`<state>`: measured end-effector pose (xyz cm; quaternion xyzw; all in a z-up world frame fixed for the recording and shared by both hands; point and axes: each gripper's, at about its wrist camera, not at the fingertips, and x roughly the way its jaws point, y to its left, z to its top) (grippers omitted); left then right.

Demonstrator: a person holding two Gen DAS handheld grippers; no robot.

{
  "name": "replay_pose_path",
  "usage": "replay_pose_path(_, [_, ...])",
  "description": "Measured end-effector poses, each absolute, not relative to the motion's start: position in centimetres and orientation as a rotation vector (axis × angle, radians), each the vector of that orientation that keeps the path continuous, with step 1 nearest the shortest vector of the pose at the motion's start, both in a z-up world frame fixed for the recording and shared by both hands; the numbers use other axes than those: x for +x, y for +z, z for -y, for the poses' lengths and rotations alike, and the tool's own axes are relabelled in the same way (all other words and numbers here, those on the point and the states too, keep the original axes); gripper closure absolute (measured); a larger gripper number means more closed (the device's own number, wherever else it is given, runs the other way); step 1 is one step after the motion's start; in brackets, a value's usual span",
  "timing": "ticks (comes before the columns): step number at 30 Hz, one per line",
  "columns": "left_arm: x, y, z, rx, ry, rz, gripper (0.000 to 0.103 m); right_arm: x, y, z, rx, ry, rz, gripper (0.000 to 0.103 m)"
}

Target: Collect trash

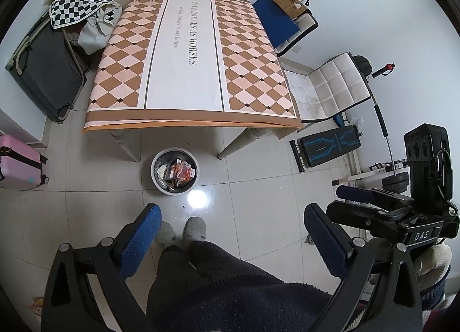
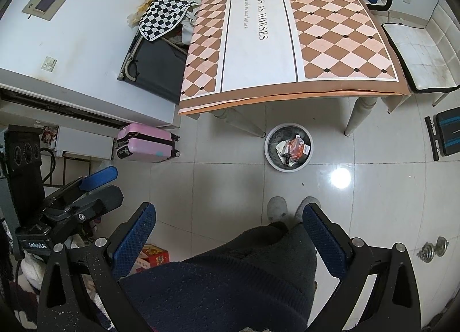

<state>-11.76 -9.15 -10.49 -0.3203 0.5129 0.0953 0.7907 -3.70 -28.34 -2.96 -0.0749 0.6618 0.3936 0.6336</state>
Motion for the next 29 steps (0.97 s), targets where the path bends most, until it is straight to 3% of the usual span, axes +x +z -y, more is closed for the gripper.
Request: replay_pose_path(29, [-11.35, -10.03, 9.46, -0.696, 0.192, -1.099, 0.001, -3.27, -2.26, 29.07, -0.172, 0.903, -1.507, 0.000])
